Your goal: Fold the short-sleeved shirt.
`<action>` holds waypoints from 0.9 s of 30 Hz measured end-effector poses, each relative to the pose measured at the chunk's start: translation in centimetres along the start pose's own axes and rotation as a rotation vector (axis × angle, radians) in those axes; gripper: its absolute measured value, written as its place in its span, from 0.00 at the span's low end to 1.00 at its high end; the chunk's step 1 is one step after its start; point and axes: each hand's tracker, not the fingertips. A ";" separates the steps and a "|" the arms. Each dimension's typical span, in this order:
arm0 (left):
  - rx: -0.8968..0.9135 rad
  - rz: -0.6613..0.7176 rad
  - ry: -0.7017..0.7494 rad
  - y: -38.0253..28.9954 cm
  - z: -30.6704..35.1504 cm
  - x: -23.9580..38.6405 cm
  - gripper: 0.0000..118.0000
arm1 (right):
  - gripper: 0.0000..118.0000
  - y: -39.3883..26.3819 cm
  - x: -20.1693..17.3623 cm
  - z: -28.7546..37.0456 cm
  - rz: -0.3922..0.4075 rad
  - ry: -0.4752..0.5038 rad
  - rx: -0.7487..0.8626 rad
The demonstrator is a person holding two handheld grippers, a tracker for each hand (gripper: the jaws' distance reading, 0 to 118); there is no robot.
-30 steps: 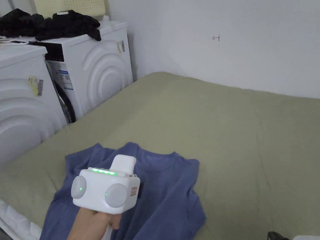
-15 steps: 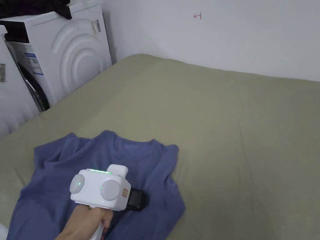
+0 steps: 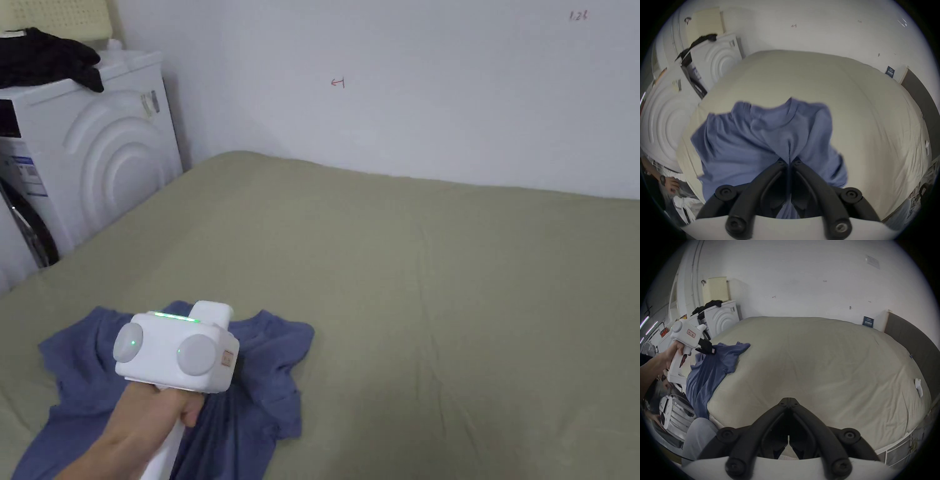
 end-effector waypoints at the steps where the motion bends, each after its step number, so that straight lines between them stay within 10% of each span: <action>1: 0.015 -0.010 -0.009 1.0 0.4 0.9 0.02 | 0.01 -0.1 0.6 0.4 -0.013 -0.006 0.010; 19: 0.210 -0.442 -0.591 10.6 8.3 39.0 0.02 | 0.01 -1.7 10.0 3.5 -0.174 -0.216 0.009; 27: 0.020 -0.528 -0.560 5.7 1.7 49.4 0.02 | 0.01 -2.7 12.5 3.0 -0.226 -0.259 -0.016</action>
